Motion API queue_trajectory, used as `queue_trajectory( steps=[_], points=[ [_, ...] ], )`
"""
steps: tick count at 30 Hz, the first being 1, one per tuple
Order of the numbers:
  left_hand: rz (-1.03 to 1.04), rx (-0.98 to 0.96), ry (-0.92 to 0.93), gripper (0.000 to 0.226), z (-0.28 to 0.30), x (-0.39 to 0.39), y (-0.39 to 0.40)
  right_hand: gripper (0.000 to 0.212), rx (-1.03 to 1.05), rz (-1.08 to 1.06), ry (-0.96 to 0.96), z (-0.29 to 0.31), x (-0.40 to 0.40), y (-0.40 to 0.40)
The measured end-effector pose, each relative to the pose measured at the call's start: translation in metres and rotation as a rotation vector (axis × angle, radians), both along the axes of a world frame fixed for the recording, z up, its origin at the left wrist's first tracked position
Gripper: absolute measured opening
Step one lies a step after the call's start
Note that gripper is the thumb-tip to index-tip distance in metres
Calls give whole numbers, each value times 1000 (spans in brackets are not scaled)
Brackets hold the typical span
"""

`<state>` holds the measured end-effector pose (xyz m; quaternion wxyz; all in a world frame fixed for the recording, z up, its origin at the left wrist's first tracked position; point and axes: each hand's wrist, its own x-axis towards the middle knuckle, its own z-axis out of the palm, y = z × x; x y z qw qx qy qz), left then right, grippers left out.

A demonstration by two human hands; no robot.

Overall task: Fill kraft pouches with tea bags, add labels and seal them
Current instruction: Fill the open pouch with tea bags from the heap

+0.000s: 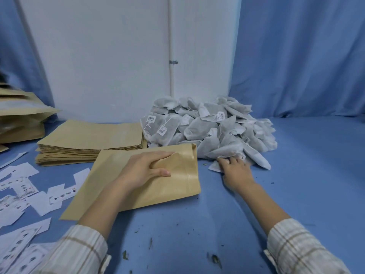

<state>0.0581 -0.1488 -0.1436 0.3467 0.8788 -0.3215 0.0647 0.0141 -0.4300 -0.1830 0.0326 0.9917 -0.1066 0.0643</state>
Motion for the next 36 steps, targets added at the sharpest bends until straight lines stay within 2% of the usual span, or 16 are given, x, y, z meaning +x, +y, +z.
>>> queue_trajectory(
  steps=[2, 4, 9, 11, 14, 18, 21, 23, 24, 25, 27, 29, 31, 33, 34, 36],
  points=[
    [11, 0, -4, 50, 0, 1, -2, 51, -27, 54, -58, 3, 0, 2],
    [21, -5, -13, 51, 1, 2, -1, 42, 103, 146, -185, 8, -3, 3],
    [39, -39, 3, 52, 4, 5, 6, 30, 858, 237, -458, 30, -18, 13],
    [42, -41, 10, 53, 5, 4, 7, 25, 1090, 201, -440, 36, -16, 22],
    [-15, -21, -23, 56, 7, -3, 5, 17, 1313, 169, -229, 45, -8, 43],
    [-83, -30, -67, 56, 7, -13, 1, 22, 1189, 248, -101, 51, 2, 76],
    [-127, -12, -73, 55, 8, -19, -7, 36, 1337, 136, -149, 37, 4, 84],
    [-120, -24, -73, 52, 10, -20, -8, 37, 1272, 151, 52, 36, 12, 92],
    [-112, -25, -71, 49, 11, -19, -6, 32, 1223, 212, 172, 38, 13, 97],
    [-101, -20, -67, 47, 10, -18, -3, 23, 1170, 315, 211, 39, 11, 96],
    [-52, -6, -67, 46, 8, -14, 4, 16, 1068, 457, 19, 41, 7, 87],
    [13, 7, -85, 48, 4, -10, 8, 10, 982, 365, -286, 38, 5, 70],
    [49, 15, -96, 49, 3, -8, 10, 23, 635, 200, -482, 32, 6, 47],
    [61, 22, -98, 50, 3, -7, 9, 47, 319, 79, -377, 25, 5, 28],
    [63, 22, -95, 50, 3, -7, 9, 55, 261, 54, -271, 22, 4, 23],
    [68, 22, -88, 51, 4, -7, 7, 54, 321, 96, -190, 15, 4, 16]
  ],
)
